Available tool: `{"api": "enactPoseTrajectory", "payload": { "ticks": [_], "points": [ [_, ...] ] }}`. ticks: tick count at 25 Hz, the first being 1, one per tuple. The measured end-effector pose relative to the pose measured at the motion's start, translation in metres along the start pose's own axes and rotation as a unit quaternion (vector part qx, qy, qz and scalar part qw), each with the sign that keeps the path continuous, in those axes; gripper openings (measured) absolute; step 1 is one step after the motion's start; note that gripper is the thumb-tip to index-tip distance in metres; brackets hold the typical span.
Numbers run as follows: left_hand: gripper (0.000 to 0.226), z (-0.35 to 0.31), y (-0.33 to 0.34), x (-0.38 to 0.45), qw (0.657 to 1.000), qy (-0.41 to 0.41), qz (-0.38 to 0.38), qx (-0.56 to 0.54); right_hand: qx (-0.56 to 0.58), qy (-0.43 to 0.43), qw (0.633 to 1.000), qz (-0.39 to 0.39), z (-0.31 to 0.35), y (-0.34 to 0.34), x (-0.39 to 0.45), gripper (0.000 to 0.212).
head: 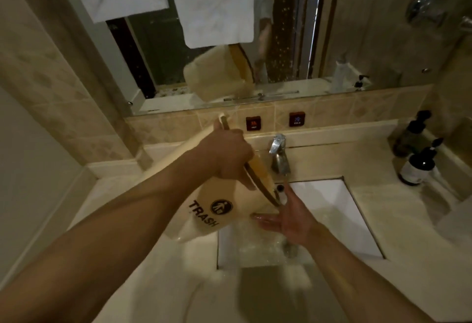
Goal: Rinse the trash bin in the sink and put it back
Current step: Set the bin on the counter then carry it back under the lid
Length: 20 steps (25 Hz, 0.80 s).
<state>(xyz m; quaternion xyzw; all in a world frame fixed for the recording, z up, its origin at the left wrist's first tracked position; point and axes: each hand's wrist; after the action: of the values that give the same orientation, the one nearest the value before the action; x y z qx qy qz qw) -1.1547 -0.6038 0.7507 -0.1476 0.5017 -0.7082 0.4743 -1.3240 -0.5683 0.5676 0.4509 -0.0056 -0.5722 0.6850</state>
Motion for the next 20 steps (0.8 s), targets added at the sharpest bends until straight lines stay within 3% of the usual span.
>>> {"api": "enactPoseTrajectory", "payload": {
  "ticks": [3, 7, 11, 15, 20],
  "points": [
    [0.055, 0.017, 0.028, -0.041, 0.991, -0.031, -0.13, -0.026, -0.039, -0.075, 0.995, -0.056, 0.015, 0.024, -0.006, 0.05],
    [0.058, 0.008, 0.061, -0.083, 0.95, -0.043, -0.308, -0.009, -0.05, -0.137, 0.986, -0.078, 0.026, 0.045, -0.028, 0.05],
    [0.035, -0.01, 0.081, -0.108, 0.937, -0.084, -0.337, -0.03, -0.068, -0.199, 0.974, -0.082, 0.033, 0.054, -0.057, 0.063],
    [0.015, -0.044, 0.105, -0.116, 0.929, -0.114, -0.349, -0.047, -0.117, -0.319, 0.936, -0.092, 0.041, 0.047, -0.096, 0.073],
    [0.016, -0.087, 0.103, -0.121, 0.899, -0.127, -0.414, -0.071, -0.116, -0.379, 0.914, -0.09, 0.044, 0.034, -0.146, 0.078]
  ]
}}
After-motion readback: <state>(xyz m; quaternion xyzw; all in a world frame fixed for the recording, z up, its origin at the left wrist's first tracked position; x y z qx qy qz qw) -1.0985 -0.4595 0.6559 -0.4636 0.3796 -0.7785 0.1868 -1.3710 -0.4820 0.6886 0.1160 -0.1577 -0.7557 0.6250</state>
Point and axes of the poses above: each hand's wrist, its own x-axis towards the middle knuckle, its own y-axis out of the palm, z = x × y, and after that the axes turned 4 degrees about x, right-handed
